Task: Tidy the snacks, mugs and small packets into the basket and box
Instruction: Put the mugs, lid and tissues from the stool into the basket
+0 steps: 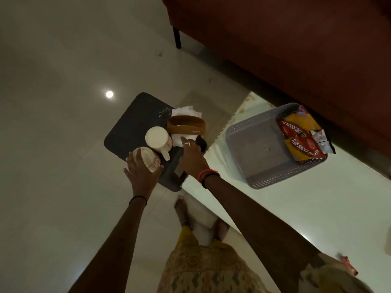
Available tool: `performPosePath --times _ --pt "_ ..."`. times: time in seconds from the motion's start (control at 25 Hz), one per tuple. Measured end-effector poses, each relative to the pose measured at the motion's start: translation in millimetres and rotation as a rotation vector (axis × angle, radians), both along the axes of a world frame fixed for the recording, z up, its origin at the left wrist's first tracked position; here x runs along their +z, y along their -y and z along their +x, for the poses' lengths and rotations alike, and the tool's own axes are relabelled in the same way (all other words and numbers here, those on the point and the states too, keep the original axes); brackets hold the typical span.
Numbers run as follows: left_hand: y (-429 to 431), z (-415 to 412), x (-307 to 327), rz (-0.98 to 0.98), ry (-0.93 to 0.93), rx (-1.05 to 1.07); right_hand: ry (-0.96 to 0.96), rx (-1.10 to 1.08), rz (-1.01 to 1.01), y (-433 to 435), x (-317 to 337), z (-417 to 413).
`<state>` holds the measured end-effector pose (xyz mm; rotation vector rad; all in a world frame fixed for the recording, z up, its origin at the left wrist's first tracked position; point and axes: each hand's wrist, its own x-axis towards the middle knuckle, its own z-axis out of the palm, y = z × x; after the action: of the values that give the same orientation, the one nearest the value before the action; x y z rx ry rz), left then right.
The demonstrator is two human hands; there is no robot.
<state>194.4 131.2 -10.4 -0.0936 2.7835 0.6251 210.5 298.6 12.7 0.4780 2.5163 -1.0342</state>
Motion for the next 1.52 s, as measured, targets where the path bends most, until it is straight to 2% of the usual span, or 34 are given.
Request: performPosePath --times 0.16,0.32,0.64,0.84,1.0,1.24,1.52 --pt "12 -16 -8 0.073 0.041 0.040 0.005 0.031 -0.045 20 -4 -27" --pt "16 -26 -14 0.259 0.132 0.148 0.007 0.015 -0.076 35 -8 -48" --pt "20 -37 -23 0.381 0.172 0.196 0.109 0.022 -0.056 53 -24 -92" --pt "22 -35 -23 0.387 0.156 0.186 0.240 0.175 -0.125 44 -31 -105" --pt "22 -35 -24 0.406 0.148 0.197 0.238 0.313 -0.068 38 -29 -109" --pt "23 -37 -21 0.381 0.104 0.183 0.120 0.278 -0.016 41 -29 -105" --pt "16 -17 -6 0.327 0.123 0.138 0.092 0.044 -0.058 19 -20 -40"
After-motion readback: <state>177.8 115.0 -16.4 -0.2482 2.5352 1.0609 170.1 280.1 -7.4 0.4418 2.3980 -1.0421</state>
